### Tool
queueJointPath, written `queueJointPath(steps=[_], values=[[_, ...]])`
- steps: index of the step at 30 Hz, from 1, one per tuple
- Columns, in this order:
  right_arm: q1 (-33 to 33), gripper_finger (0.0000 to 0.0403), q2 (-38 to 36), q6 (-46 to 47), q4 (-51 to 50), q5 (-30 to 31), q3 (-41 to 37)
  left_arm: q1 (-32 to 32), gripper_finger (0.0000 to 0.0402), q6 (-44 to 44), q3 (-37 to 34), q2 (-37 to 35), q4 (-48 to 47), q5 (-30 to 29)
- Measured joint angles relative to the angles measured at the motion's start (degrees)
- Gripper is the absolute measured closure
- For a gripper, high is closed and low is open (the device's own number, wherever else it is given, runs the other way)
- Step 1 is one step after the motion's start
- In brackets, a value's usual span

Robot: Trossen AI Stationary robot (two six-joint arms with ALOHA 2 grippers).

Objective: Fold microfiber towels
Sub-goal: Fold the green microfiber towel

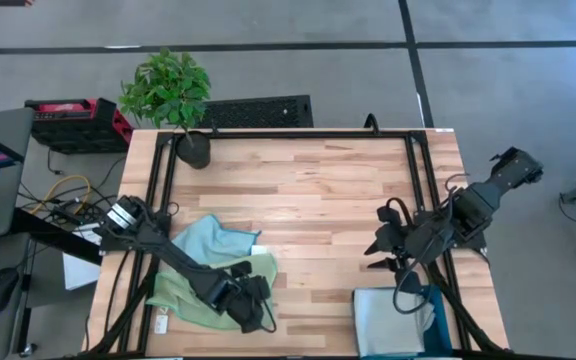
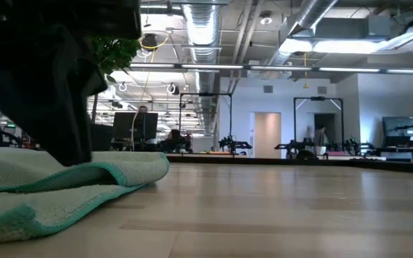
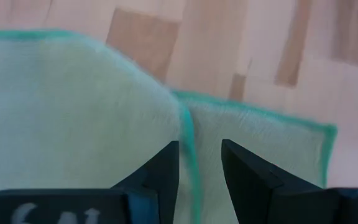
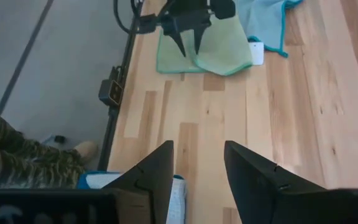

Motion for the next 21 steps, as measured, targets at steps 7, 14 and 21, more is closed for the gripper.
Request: queueJointPath(steps=[7,14,21], values=[[0.0,0.0239,0.0,0.1,-1.4,0.0,0.0,0.3,0.0290,0.0,-2.7,0.0,0.9,-2.9],[0.0,0.0242,0.0,0.2,-1.4,0.1,0.0,0.3,0.0290,-0.6,-3.2,0.0,-0.2,-4.2],[0.0,0.0244,0.0,0.2,-1.4,0.1,0.0,1.2,0.0314,-5.7,-3.2,0.0,-1.5,-5.2]])
